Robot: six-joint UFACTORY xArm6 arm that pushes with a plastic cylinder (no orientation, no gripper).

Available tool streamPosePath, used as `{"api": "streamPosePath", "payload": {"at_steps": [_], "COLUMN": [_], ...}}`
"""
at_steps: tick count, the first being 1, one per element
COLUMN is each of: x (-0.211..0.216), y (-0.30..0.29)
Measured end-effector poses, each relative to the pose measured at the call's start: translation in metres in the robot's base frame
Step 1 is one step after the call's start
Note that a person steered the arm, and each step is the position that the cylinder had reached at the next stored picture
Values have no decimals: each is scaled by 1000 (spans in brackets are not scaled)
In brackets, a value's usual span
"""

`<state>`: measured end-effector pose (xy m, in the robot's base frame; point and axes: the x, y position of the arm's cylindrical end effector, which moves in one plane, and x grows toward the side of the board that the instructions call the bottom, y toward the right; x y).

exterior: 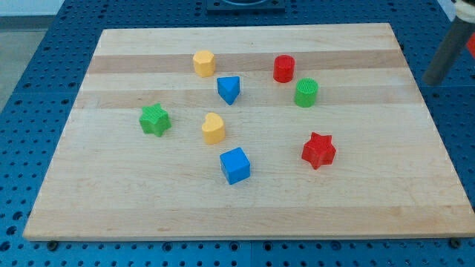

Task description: Point at the red circle

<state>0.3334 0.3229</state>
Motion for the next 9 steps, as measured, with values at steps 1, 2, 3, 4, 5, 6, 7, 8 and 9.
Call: {"api": "streamPosePath", "payload": {"at_steps": [1,2,3,4,5,6,7,8,9], "x": [-94,-82,-68,-68,-50,-35,-66,-81,-81], "y": [0,-38,-119,-83,-11,-73,-153,-165,-165]}}
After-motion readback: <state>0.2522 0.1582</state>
